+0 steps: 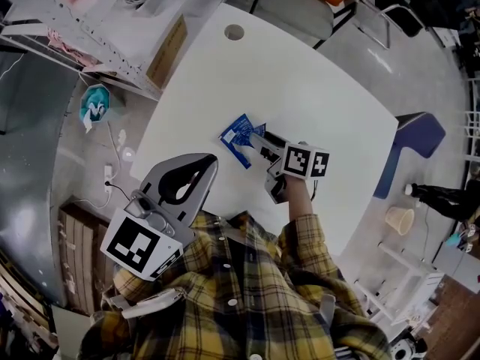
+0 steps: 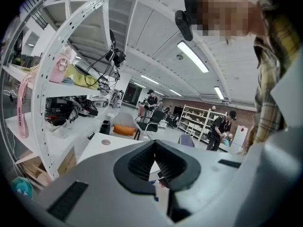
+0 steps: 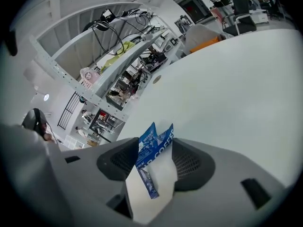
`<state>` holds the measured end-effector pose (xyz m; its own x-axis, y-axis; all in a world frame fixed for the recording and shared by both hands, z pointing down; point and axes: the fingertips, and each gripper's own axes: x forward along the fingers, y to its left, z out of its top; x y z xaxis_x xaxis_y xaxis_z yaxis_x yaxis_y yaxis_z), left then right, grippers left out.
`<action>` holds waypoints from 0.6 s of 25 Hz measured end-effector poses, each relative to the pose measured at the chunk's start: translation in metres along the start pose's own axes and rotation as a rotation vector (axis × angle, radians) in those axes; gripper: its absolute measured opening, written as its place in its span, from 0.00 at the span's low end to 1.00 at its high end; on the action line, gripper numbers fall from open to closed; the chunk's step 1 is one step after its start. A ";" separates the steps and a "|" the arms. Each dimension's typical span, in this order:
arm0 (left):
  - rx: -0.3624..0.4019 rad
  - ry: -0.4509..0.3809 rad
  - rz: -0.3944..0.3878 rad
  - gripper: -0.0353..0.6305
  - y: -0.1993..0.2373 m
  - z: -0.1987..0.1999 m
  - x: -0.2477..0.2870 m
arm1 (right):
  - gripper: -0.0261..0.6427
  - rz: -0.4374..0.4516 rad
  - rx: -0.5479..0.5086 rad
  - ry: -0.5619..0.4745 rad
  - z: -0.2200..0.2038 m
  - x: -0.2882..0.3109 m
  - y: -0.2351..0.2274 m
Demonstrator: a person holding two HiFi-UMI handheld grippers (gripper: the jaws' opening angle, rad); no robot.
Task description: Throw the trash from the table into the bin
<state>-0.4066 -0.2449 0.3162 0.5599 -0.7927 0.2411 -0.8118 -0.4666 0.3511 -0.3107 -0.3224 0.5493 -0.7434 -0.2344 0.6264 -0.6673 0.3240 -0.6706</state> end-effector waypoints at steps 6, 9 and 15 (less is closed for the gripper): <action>0.010 0.000 -0.002 0.07 0.000 0.003 -0.001 | 0.33 0.022 0.045 0.010 -0.010 0.003 0.003; 0.015 -0.001 -0.002 0.07 0.001 0.005 -0.001 | 0.23 0.002 0.052 0.014 -0.015 0.005 0.001; 0.019 -0.002 -0.018 0.07 -0.001 0.007 -0.001 | 0.07 -0.029 0.036 0.002 -0.013 0.002 0.001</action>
<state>-0.4075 -0.2467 0.3094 0.5742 -0.7850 0.2325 -0.8045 -0.4884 0.3379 -0.3121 -0.3104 0.5554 -0.7237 -0.2416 0.6464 -0.6897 0.2841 -0.6660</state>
